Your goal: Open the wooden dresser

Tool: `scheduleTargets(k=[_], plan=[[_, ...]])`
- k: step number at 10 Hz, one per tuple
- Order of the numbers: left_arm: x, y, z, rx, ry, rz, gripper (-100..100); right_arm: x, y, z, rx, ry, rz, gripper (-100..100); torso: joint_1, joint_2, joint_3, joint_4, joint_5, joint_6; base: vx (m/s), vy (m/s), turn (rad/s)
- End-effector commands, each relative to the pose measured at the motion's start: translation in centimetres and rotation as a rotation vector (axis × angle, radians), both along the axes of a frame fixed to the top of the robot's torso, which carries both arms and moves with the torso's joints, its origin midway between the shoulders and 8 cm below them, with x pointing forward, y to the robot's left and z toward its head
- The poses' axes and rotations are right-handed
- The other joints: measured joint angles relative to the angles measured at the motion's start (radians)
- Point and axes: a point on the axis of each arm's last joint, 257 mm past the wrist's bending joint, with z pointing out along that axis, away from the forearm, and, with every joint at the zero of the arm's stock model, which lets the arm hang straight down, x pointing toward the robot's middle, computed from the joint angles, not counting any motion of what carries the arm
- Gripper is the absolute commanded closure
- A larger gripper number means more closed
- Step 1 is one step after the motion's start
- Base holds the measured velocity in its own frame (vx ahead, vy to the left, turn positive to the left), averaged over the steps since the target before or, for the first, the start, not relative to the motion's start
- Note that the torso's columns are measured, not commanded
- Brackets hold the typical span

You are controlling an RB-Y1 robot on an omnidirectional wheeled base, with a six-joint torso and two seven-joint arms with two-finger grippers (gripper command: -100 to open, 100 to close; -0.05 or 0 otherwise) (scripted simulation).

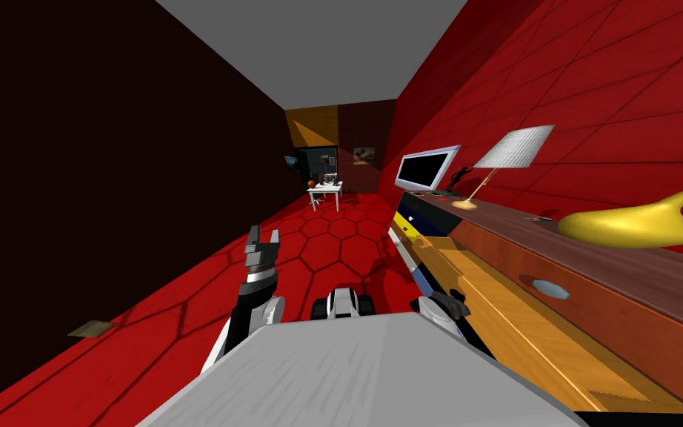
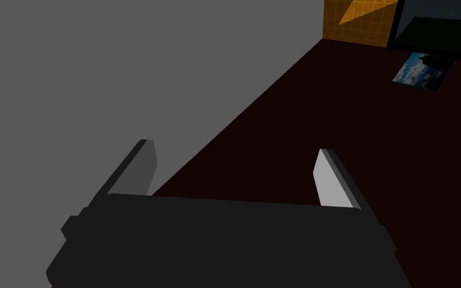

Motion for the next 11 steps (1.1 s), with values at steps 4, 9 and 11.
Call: scheduleTargets(k=[4, 9, 11], plan=[[0.0, 0.0, 0.0, 0.0, 0.0, 0.0, 0, 4.0, 5.5, -0.2, -0.004, 0.008, 0.113, 100, -0.004, -0.003, -0.002, -0.001, -0.001, -0.001, 0.033, -0.049, -0.16], [0.0, 0.0, 0.0, 0.0, 0.0, 0.0, 0, 7.3, 11.1, -0.2, -0.003, 0.007, 0.215, 100, -0.003, -0.003, -0.001, -0.001, -0.001, 0.0, 0.043, -0.05, -0.203], [0.0, 0.0, 0.0, 0.0, 0.0, 0.0, 0, 8.6, 13.8, 0.0, -0.002, 0.003, 0.259, 100, -0.004, -0.002, -0.001, -0.001, -0.001, 0.001, 0.045, -0.048, -0.262]])
